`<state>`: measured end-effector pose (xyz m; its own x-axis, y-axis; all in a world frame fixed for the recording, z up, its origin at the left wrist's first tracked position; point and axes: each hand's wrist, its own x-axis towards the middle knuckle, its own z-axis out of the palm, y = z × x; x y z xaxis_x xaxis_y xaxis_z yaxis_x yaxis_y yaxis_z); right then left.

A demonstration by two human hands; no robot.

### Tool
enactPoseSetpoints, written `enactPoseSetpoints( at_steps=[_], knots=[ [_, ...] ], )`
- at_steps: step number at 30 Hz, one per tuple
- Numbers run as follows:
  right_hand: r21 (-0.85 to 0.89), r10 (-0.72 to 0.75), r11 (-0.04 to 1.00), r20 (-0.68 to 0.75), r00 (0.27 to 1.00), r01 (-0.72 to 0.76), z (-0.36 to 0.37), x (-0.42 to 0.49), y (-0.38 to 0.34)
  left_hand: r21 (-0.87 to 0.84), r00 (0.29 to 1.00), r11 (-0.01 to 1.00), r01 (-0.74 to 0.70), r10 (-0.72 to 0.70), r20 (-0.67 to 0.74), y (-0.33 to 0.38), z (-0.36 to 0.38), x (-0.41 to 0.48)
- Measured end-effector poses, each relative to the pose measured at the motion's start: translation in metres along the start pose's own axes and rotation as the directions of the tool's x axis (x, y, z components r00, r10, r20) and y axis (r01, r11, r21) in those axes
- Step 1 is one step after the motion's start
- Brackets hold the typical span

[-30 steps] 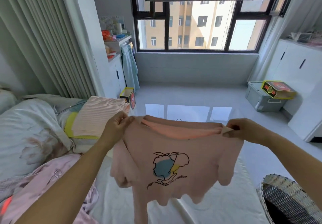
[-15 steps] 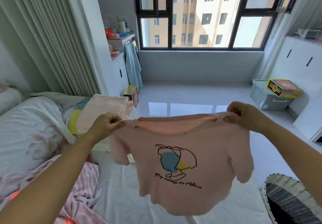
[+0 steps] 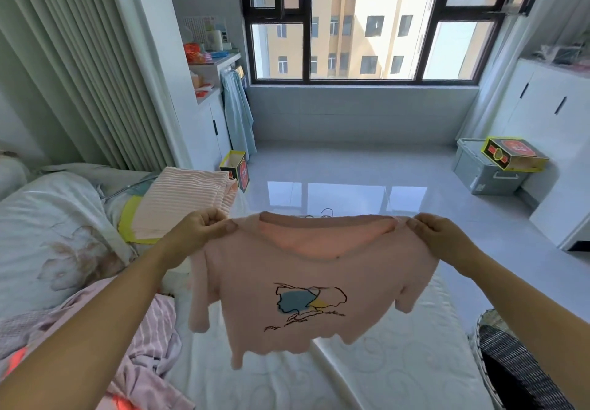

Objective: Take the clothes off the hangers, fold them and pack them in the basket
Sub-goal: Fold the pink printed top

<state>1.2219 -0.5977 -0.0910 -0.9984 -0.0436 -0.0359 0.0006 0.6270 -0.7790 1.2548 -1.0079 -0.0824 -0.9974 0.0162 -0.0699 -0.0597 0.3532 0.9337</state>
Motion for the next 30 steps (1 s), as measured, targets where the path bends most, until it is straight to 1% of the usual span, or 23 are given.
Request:
enactPoseSetpoints(
  at_steps=[2,3,6,7,8,9,11,13,15,16,18,20,23,25,27,29,30],
  knots=[
    [-0.029,-0.028,0.999,-0.032,0.999,0.028,-0.003,0.0,-0.004,0.063,0.992,0.995,0.083,-0.089,0.088,0.001,-0.004,-0.001],
    [-0.039,-0.046,0.998,0.001,0.999,0.046,-0.006,0.0,-0.006,0.08,0.988,0.991,0.111,-0.119,0.096,-0.002,-0.006,-0.001],
    [-0.077,-0.052,0.995,0.214,0.975,0.07,-0.022,-0.002,-0.007,0.038,0.99,0.99,0.137,-0.138,0.039,-0.007,-0.016,-0.004],
    [-0.095,-0.042,0.993,0.263,0.964,0.069,-0.028,-0.002,-0.006,0.003,0.991,0.991,0.13,-0.13,0.029,-0.01,-0.021,-0.003],
    [-0.11,-0.033,0.992,0.28,0.959,0.067,-0.032,-0.001,-0.006,-0.038,0.991,0.99,0.132,-0.131,0.028,-0.01,-0.024,-0.004],
    [-0.106,-0.033,0.992,0.263,0.964,0.063,-0.035,0.002,-0.006,-0.076,0.99,0.988,0.135,-0.132,0.039,-0.011,-0.026,-0.003],
    [-0.062,-0.052,0.996,0.153,0.987,0.062,-0.034,0.011,-0.005,-0.116,0.989,0.984,0.134,-0.125,0.084,-0.01,-0.024,0.001],
    [-0.095,-0.07,0.993,0.058,0.996,0.076,-0.027,0.024,-0.001,-0.114,0.99,0.985,0.133,-0.127,0.06,-0.012,-0.015,0.009],
    [-0.179,-0.064,0.982,0.018,0.998,0.066,-0.014,0.036,0.01,-0.119,0.991,0.984,0.135,-0.135,0.01,-0.023,-0.004,0.022],
    [-0.166,-0.051,0.985,-0.01,0.999,0.048,-0.008,0.042,0.017,-0.122,0.989,0.982,0.141,-0.144,-0.015,-0.028,0.002,0.029],
    [-0.086,-0.022,0.996,-0.082,0.996,0.015,-0.001,0.051,0.024,-0.089,0.983,0.984,0.153,-0.161,-0.093,-0.036,0.012,0.043],
    [-0.029,-0.016,1.0,-0.157,0.987,0.012,-0.003,0.063,0.027,-0.086,0.974,0.987,0.135,-0.148,-0.171,-0.032,0.02,0.056],
    [0.025,-0.073,0.996,-0.236,0.969,0.081,-0.02,0.08,0.018,-0.097,0.967,0.995,0.019,-0.043,-0.251,-0.005,0.022,0.075],
    [0.067,-0.136,0.985,-0.249,0.959,0.157,-0.034,0.079,0.003,-0.114,0.96,0.992,-0.063,0.029,-0.277,0.013,0.015,0.081],
    [0.071,-0.172,0.979,-0.219,0.96,0.191,-0.046,0.069,-0.005,-0.16,0.962,0.979,-0.128,0.083,-0.259,0.021,0.007,0.079],
    [0.043,-0.177,0.982,-0.14,0.974,0.185,-0.051,0.054,-0.002,-0.212,0.973,0.967,-0.143,0.098,-0.211,0.019,0.005,0.066],
    [0.043,-0.168,0.984,-0.087,0.982,0.172,-0.049,0.045,0.005,-0.242,0.982,0.962,-0.125,0.085,-0.169,0.011,0.006,0.057]
  ],
)
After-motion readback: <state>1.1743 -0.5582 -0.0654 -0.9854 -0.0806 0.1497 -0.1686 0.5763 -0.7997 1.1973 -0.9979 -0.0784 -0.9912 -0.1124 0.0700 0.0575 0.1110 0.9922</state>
